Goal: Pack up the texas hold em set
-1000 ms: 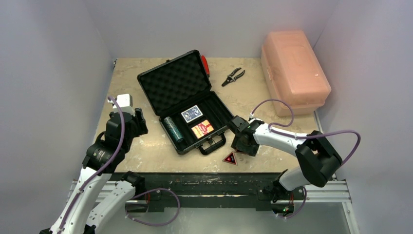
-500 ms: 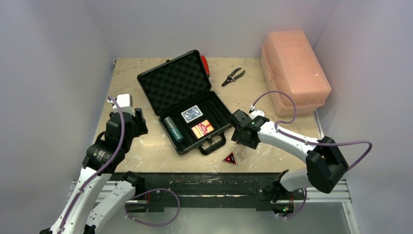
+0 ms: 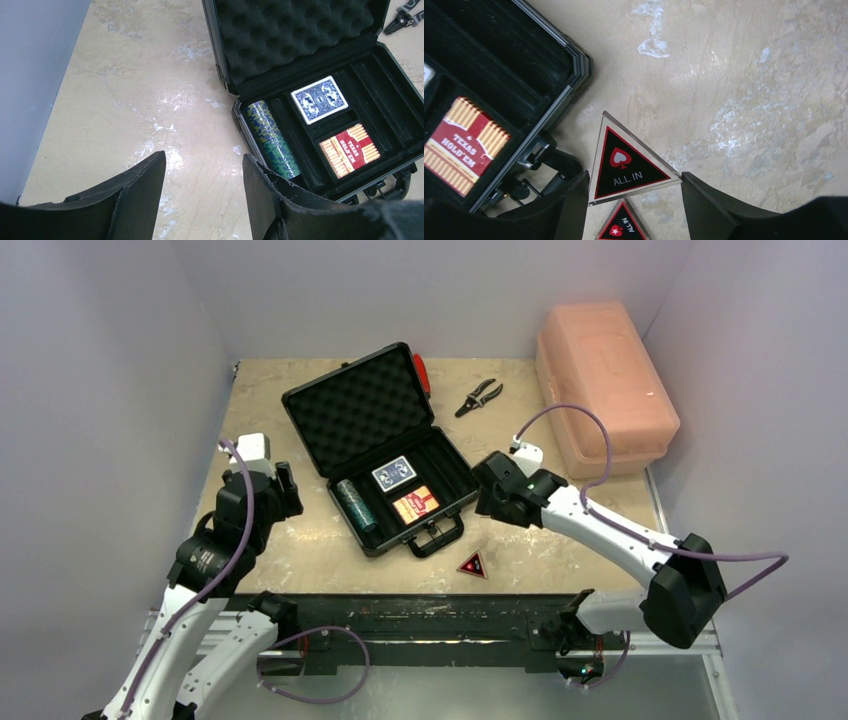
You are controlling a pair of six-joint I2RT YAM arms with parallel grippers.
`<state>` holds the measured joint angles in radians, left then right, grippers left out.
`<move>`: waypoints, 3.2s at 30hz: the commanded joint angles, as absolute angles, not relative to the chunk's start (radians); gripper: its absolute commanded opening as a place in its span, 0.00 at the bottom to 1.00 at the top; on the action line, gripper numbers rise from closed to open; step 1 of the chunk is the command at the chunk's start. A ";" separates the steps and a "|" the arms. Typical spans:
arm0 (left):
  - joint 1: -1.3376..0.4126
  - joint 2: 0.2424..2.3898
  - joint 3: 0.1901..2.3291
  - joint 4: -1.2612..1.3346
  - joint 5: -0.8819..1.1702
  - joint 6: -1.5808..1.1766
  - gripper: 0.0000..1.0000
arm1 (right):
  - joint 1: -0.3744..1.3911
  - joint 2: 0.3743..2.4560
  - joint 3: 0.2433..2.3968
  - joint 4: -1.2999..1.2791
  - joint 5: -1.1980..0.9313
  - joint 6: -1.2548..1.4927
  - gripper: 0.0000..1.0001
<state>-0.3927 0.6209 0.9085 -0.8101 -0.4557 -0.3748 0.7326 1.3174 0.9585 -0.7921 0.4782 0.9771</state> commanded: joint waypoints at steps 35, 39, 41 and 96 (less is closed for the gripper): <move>-0.383 0.609 0.940 -0.793 -0.462 -0.379 0.56 | 0.732 1.675 1.487 -0.602 0.223 0.498 0.36; -0.383 0.606 0.940 -0.792 -0.461 -0.380 0.56 | 0.733 1.725 1.532 -0.607 0.196 0.474 0.36; -0.383 0.604 0.939 -0.791 -0.460 -0.381 0.56 | 0.735 1.752 1.553 -0.609 0.184 0.467 0.36; -0.383 0.596 0.943 -0.799 -0.431 -0.379 0.57 | 0.802 2.288 2.063 -0.790 0.201 0.623 0.37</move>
<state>-0.3927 0.6033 0.9085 -0.8097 -0.4404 -0.3748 0.7982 2.2787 2.0216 -0.7944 0.1925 0.6056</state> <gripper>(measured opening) 0.570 0.651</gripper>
